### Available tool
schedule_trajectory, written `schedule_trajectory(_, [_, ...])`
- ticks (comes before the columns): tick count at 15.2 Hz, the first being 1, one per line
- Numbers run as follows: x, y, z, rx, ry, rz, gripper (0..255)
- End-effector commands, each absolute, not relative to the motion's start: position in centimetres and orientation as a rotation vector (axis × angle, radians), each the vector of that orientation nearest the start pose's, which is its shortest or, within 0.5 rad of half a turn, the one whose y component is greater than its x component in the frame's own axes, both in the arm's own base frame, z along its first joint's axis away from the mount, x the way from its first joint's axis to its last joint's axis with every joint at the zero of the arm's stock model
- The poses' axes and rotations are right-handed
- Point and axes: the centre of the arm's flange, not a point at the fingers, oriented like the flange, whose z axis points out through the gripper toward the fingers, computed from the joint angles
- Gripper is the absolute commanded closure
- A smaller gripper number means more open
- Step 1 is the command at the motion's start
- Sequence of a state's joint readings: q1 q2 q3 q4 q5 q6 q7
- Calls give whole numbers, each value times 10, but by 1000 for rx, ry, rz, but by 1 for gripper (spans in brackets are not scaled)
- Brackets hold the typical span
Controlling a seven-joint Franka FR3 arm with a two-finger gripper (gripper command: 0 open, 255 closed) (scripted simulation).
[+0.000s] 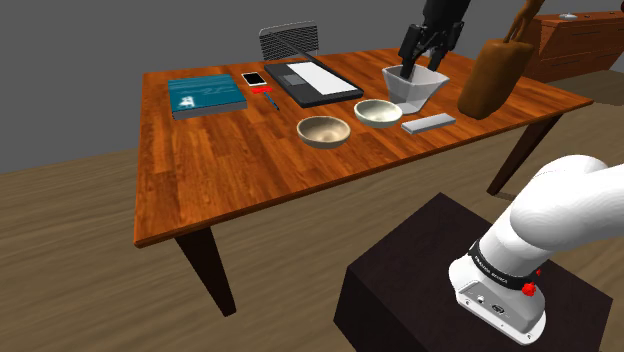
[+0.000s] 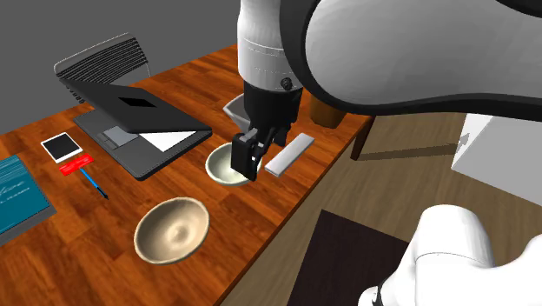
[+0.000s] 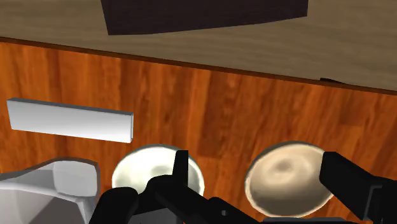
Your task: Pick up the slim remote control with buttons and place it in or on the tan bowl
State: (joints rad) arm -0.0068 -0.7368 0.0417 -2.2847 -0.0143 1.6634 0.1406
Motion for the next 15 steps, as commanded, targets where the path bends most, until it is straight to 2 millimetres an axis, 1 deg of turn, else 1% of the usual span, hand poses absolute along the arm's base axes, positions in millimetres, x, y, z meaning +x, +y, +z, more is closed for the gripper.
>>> schedule_trajectory(1, [330,15,617,-3164,181,-187,0])
schedule_trajectory(5, [317,-28,587,-3166,-127,-165,0])
schedule_trajectory(8, [312,-61,565,-3147,-358,-147,0])
schedule_trajectory(11, [311,-95,543,-3112,-586,-129,0])
schedule_trajectory(15, [318,-139,514,-3039,-885,-103,0])
